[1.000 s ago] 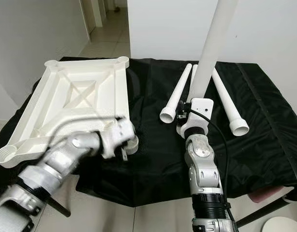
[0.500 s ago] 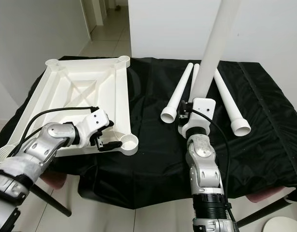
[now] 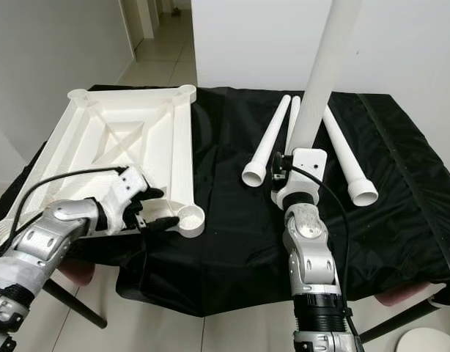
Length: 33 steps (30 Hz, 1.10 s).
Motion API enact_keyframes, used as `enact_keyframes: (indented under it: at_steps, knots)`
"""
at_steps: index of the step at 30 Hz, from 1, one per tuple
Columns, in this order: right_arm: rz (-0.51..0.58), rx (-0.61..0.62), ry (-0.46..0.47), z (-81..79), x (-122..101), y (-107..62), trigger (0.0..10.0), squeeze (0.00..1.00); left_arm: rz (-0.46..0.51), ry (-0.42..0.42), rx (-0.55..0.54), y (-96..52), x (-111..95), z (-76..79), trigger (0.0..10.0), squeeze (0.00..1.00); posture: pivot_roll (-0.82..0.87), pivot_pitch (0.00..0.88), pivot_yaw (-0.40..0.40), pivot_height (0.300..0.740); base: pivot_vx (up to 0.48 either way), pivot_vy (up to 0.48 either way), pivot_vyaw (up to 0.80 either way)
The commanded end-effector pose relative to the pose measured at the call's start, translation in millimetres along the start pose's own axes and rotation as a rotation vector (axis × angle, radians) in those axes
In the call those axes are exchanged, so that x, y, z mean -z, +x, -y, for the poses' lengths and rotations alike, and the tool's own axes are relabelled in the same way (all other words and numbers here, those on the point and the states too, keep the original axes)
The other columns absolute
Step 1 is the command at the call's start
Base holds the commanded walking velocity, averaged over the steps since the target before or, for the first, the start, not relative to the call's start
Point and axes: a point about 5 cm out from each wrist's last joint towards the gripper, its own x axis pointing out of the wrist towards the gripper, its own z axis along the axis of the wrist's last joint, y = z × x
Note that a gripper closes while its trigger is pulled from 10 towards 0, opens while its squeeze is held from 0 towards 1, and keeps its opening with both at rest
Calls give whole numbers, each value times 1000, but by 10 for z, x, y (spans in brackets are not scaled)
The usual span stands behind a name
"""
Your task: Building children table
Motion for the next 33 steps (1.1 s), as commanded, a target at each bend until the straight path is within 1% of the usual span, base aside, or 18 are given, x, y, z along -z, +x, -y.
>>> enact_keyframes:
  at_steps: [1, 4, 5, 6, 8, 12, 14, 16, 17, 18, 19, 22, 25, 27, 28, 30, 32, 33]
  knots:
    - [12, -15, -7, -26, -30, 19, 10000, 0, -22, -15, 157, -50, 57, 100, 10000, 0, -5, 0, 23, 740, 0, 0, 0]
    - [11, -18, -7, -34, -28, 24, 10000, 0, -78, -8, 133, -61, 143, 106, 10000, 0, 0, 0, 19, 740, 0, 0, 0]
    - [11, -24, -7, -42, -29, 29, 10000, 0, -100, -7, 137, -63, 182, 134, 10000, 0, 3, 0, 14, 740, 0, 0, 0]
    - [11, -24, -7, -42, -29, 29, 10000, 0, -100, -7, 137, -63, 182, 134, 10000, 0, 3, 0, 14, 740, 0, 0, 0]
    - [11, -31, -7, -55, -30, 35, 10000, 0, -154, 1, 140, -50, 275, 188, 10000, 0, 4, 0, 13, 740, 0, 0, 0]
    - [11, -32, -8, -56, -30, 33, 10000, 0, -175, -1, 132, -40, 308, 198, 10000, 0, 3, 0, 14, 740, 0, 0, 0]
    - [11, -31, -8, -54, -29, 29, 10000, 0, -194, 4, 132, -12, 348, 226, 10000, 0, 2, 0, 17, 740, 0, 0, 0]
    - [10, -29, -9, -54, -28, 24, 10000, 0, -220, 13, 106, 47, 386, 227, 10000, 0, -1, 0, 20, 740, 0, 0, 0]
    - [10, -29, -9, -54, -28, 24, 10000, 0, -220, 13, 106, 47, 386, 227, 10000, 0, -1, 0, 20, 740, 0, 0, 0]
    - [9, -28, -10, -53, -25, 21, 10000, 0, -242, 42, 76, 87, 406, 207, 10000, 0, -2, 0, 22, 740, 0, 0, 0]
    - [9, -28, -10, -53, -25, 21, 10000, 0, -242, 42, 76, 87, 406, 207, 10000, 0, -2, 0, 22, 740, 0, 0, 0]
    - [8, -19, -9, -43, -20, 11, 10000, 0, -220, 43, 49, 199, 362, 205, 10000, 0, -7, 9, 31, 740, 0, 0, 0]
    - [8, -15, -9, -40, -22, 9, 10000, 0, -212, 54, 61, 230, 341, 230, 10000, 0, -8, 12, 33, 740, 0, 0, 0]
    - [8, -7, -12, -28, -22, 7, 10000, 0, -196, 73, 91, 320, 296, 295, 10000, 0, -9, 20, 37, 740, 0, 0, 0]
    - [8, -7, -12, -28, -22, 7, 10000, 0, -196, 73, 91, 320, 296, 295, 10000, 0, -9, 20, 37, 740, 0, 0, 0]
    - [9, -1, -11, -23, -24, 4, 10000, 0, -180, 81, 120, 400, 252, 357, 10000, 0, -12, 25, 43, 740, 0, 0, 0]
    - [9, 0, -11, -23, -25, 3, 10000, 0, -176, 83, 127, 419, 242, 371, 10000, 0, -14, 26, 45, 740, 0, 0, 0]
    - [9, 5, -10, -17, -25, 1, 10000, 0, -164, 86, 140, 471, 214, 401, 10000, 0, -14, 29, 48, 740, 0, 0, 0]
